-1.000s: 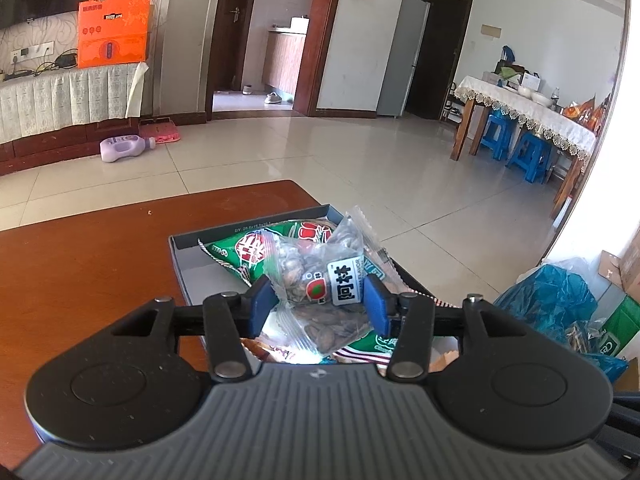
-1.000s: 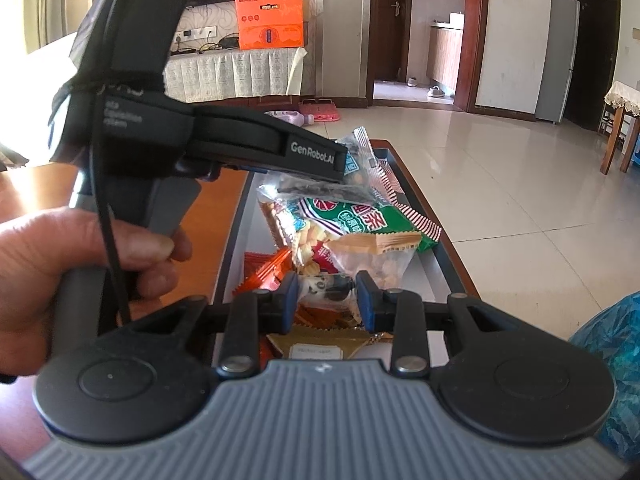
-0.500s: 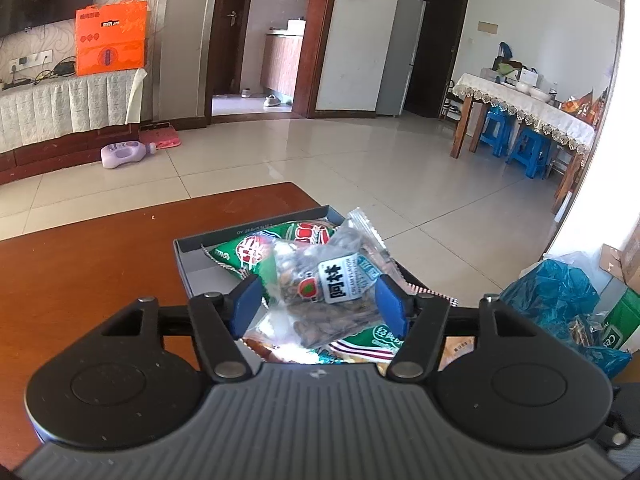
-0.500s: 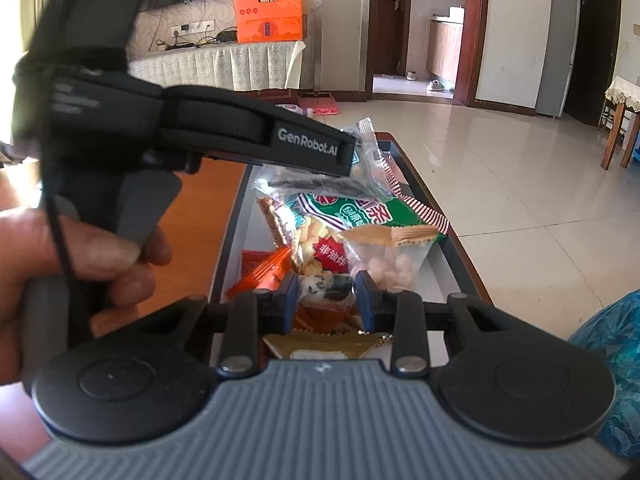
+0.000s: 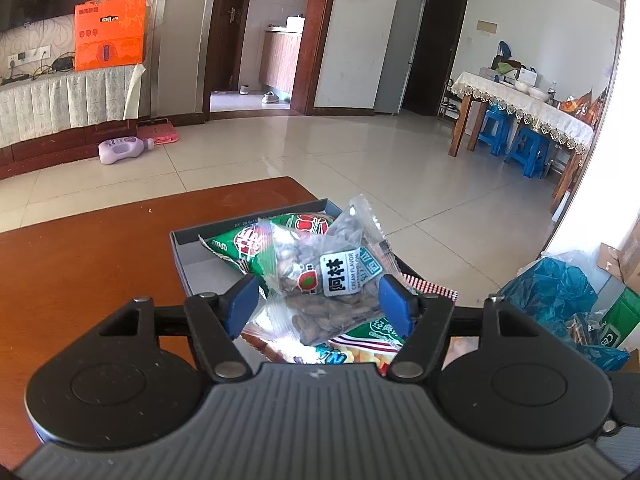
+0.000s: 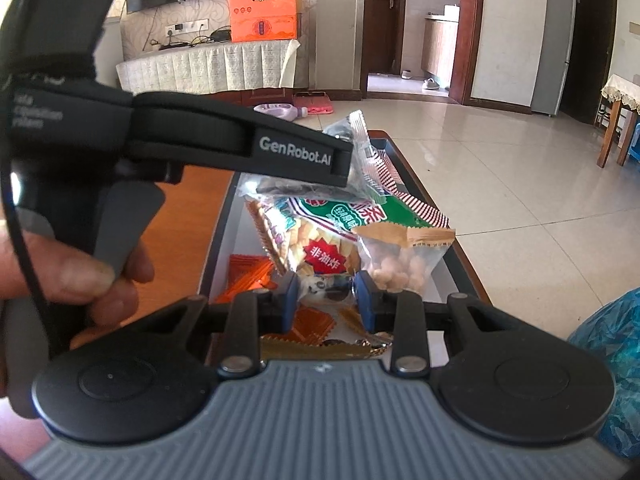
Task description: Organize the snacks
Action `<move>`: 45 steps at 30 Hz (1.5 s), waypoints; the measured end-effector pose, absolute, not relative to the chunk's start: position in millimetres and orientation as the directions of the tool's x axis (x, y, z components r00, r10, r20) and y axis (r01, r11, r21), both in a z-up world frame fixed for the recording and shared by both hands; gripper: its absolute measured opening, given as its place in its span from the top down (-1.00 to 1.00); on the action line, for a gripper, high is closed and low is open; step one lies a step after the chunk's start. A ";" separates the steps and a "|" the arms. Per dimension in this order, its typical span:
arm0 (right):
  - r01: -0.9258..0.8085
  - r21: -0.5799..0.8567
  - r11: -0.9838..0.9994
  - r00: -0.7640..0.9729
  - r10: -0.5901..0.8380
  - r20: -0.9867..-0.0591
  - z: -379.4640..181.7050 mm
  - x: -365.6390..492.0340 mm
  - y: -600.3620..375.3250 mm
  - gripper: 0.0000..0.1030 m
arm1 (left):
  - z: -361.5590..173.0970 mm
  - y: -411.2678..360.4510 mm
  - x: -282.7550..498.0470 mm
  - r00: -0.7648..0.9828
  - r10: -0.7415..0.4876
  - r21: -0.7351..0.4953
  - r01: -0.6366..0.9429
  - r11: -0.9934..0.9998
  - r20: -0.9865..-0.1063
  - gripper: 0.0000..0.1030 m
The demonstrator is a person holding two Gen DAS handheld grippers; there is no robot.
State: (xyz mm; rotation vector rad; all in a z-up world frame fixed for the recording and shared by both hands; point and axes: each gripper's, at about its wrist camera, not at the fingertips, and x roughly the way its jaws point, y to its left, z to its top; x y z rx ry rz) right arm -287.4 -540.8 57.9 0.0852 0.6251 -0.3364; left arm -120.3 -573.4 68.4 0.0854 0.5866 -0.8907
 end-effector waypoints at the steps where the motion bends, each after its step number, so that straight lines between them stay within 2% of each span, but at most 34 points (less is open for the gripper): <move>1: 0.330 -0.026 0.944 0.761 -0.282 -0.584 57.2 -285.9 -539.3 0.33 | 69.2 -572.6 -121.0 0.482 -0.710 -0.166 0.756 0.633 -0.514 -0.39; 5: 0.327 -0.037 0.944 0.768 -0.288 -0.572 56.6 -287.1 -535.9 0.29 | 71.3 -564.0 -123.2 0.478 -0.719 -0.167 0.763 0.624 -0.505 -0.52; 10: 0.312 -0.022 0.950 0.785 -0.271 -0.557 57.6 -295.0 -531.2 0.22 | 74.4 -546.3 -130.4 0.486 -0.725 -0.166 0.764 0.623 -0.488 -0.55; 12: 0.285 -0.006 0.959 0.808 -0.243 -0.537 62.2 -301.0 -526.0 0.16 | 79.1 -536.6 -136.9 0.517 -0.710 -0.133 0.757 0.640 -0.479 -0.78; 15: 0.270 -0.023 0.963 0.818 -0.242 -0.521 68.7 -306.3 -515.8 0.12 | 90.0 -520.4 -145.4 0.568 -0.674 -0.102 0.724 0.682 -0.472 -0.89; 20: 0.285 -0.030 0.958 0.810 -0.258 -0.526 74.7 -315.6 -505.9 0.11 | 106.3 -491.8 -163.8 0.626 -0.636 -0.088 0.678 0.729 -0.450 -0.94; 22: 0.296 -0.043 0.954 0.806 -0.273 -0.525 72.6 -317.4 -504.1 0.03 | 112.6 -478.5 -177.0 0.666 -0.608 -0.056 0.653 0.755 -0.433 -0.98; 27: 0.299 0.047 0.953 0.827 -0.235 -0.510 72.0 -321.8 -511.1 0.02 | 123.7 -450.3 -204.9 0.671 -0.614 -0.072 0.648 0.758 -0.417 -0.99; 30: 0.295 0.055 0.954 0.840 -0.232 -0.491 82.1 -330.8 -499.2 0.02 | 124.4 -442.1 -219.0 0.665 -0.620 -0.058 0.662 0.748 -0.417 -0.99; 35: 0.353 0.024 0.935 0.790 -0.284 -0.544 93.5 -362.4 -472.9 0.02 | 123.7 -433.0 -234.8 0.642 -0.610 -0.114 0.640 0.760 -0.465 -0.99; 39: 0.413 0.014 0.911 0.741 -0.327 -0.587 87.5 -397.1 -463.5 -0.03 | 126.9 -422.8 -259.1 0.664 -0.608 -0.103 0.634 0.766 -0.434 -0.99; 42: 0.460 0.021 0.888 0.733 -0.367 -0.572 87.6 -417.6 -462.4 -0.03 | 127.9 -419.7 -279.0 0.697 -0.579 -0.047 0.622 0.782 -0.422 -1.00; 45: 0.505 0.029 0.862 0.735 -0.413 -0.538 92.1 -429.1 -461.9 -0.03 | 128.9 -416.0 -292.8 0.672 -0.600 -0.038 0.652 0.757 -0.434 -1.00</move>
